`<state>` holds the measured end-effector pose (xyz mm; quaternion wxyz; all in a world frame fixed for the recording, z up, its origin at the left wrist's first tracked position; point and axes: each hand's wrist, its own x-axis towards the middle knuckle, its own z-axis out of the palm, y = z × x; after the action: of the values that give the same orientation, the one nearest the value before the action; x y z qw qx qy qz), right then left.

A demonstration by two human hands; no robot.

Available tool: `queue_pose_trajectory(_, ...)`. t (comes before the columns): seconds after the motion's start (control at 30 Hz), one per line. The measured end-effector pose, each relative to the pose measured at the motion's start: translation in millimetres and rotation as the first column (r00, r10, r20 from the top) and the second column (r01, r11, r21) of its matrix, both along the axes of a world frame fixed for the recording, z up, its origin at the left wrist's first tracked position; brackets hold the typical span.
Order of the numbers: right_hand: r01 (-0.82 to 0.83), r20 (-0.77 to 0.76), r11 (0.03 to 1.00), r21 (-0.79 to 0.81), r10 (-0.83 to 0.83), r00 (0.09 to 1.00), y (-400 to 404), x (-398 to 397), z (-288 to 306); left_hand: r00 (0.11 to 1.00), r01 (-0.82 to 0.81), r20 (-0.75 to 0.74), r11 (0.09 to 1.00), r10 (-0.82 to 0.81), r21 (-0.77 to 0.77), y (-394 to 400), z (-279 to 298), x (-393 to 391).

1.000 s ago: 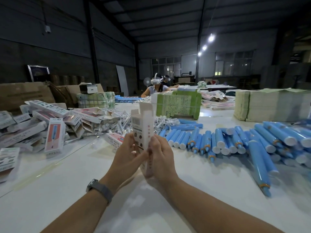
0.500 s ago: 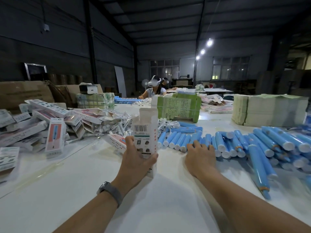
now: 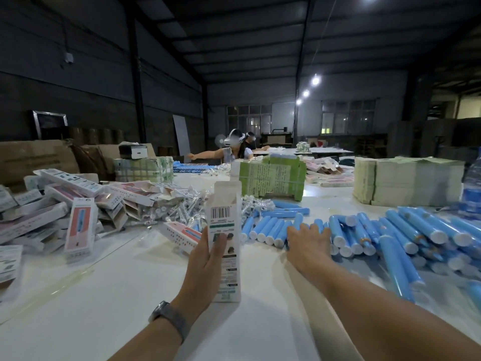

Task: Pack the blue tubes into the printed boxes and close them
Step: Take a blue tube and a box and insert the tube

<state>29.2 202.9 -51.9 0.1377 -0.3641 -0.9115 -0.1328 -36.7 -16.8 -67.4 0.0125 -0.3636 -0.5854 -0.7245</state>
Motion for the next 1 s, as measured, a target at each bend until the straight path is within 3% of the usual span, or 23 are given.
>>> queue_pose_trajectory(0.2,-0.173,-0.208,0.985,0.007,0.171,0.963,5.2,1.7,-2.0,0.998,-0.063,-0.014,0.998,0.063,0.021,-0.1,4.0,-2.7)
queue_pose_trajectory(0.3,-0.324,-0.393,0.946,-0.018,0.291,0.872,-1.3,1.8,5.6,0.989,-0.142,-0.048,0.990,0.142,0.005,0.5,3.7,-6.1)
queue_pose_trajectory(0.47,-0.550,-0.725,0.823,0.144,0.466,0.507,-30.4,6.0,52.9,0.960,-0.266,-0.094,0.964,0.263,-0.024,0.4,4.9,-10.3)
queue_pose_trajectory(0.63,-0.728,-0.915,0.664,0.172,0.381,0.131,-67.1,26.4,119.3,0.952,-0.286,-0.124,0.957,0.279,-0.046,-0.7,6.5,-8.2)
queue_pose_trajectory(0.77,-0.824,-0.957,0.526,0.211,0.284,-0.064,-92.8,38.3,153.3,0.939,-0.300,-0.202,0.950,0.279,-0.082,-0.8,6.4,-5.8)
queue_pose_trajectory(0.87,-0.836,-0.943,0.484,0.257,0.313,-0.109,-109.4,36.9,162.6,0.932,-0.294,-0.247,0.951,0.264,-0.093,-1.2,7.1,-1.0)
queue_pose_trajectory(1.0,-0.830,-0.924,0.523,0.192,0.382,0.027,-120.1,22.8,156.5,0.932,-0.283,-0.258,0.957,0.256,-0.072,-3.3,9.6,4.7)
